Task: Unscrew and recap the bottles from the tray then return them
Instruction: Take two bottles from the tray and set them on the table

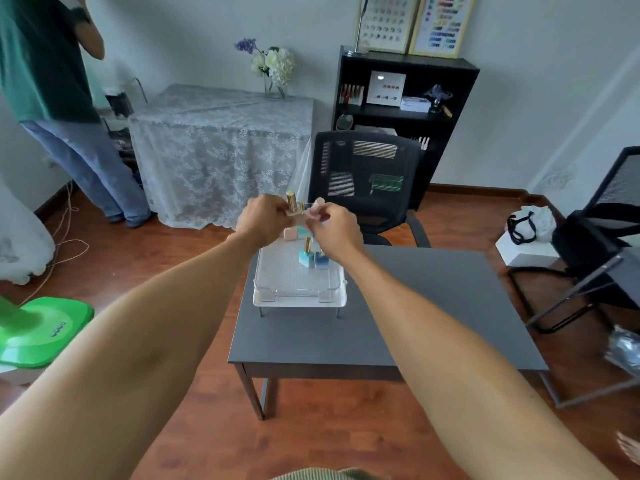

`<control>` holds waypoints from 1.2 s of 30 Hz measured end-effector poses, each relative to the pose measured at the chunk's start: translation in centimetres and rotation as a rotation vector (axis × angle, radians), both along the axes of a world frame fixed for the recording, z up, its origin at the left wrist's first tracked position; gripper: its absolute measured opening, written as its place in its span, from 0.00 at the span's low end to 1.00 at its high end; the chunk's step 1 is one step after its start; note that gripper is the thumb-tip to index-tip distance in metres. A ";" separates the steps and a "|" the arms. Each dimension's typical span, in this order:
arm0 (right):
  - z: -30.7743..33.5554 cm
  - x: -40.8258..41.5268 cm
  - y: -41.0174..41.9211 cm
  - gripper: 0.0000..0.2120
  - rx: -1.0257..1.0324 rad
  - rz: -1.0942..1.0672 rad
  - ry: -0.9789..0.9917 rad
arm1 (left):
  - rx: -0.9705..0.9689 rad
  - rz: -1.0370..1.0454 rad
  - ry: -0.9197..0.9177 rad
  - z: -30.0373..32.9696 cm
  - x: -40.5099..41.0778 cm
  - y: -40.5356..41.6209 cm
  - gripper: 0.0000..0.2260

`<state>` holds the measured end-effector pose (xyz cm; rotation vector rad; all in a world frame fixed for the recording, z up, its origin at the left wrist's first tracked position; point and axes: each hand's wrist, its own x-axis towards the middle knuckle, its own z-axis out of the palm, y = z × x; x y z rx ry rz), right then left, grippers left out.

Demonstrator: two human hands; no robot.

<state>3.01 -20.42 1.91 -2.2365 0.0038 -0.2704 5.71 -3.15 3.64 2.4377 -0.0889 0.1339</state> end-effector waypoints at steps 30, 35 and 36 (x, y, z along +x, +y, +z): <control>-6.7 3.2 -28.0 0.05 0.057 0.073 0.226 | -0.035 0.006 0.227 -7.9 1.5 -24.5 0.11; -9.4 3.9 -28.9 0.10 0.079 0.088 0.297 | 0.003 0.016 0.313 -10.4 1.7 -25.1 0.07; -10.0 4.2 -29.1 0.10 0.064 0.090 0.313 | 0.006 0.017 0.326 -11.0 1.9 -25.1 0.07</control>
